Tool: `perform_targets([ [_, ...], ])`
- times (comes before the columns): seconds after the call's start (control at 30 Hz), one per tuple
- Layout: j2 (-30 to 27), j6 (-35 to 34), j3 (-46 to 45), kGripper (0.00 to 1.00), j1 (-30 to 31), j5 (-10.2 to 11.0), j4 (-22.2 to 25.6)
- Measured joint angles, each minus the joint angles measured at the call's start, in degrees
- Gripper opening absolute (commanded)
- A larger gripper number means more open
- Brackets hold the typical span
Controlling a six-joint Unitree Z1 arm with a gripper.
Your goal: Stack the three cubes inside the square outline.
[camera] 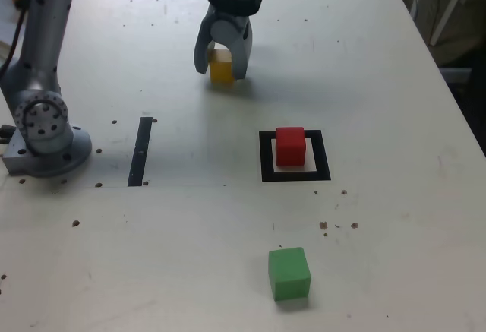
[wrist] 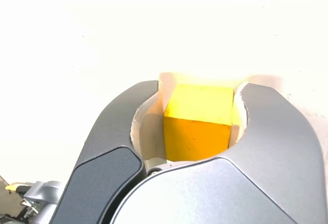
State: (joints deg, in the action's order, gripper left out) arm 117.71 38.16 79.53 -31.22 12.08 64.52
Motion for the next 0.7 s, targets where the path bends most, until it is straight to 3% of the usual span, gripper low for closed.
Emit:
perform_targets([
  [0.2, -1.87, -2.72, 1.77, 0.27, 3.42, -0.08, 2.48],
  [0.4, -3.96, -8.98, 6.30, 0.26, 9.75, -0.39, 8.67],
  [0.7, -4.44, -21.54, 13.48, 0.26, 18.69, -3.96, 17.75],
])
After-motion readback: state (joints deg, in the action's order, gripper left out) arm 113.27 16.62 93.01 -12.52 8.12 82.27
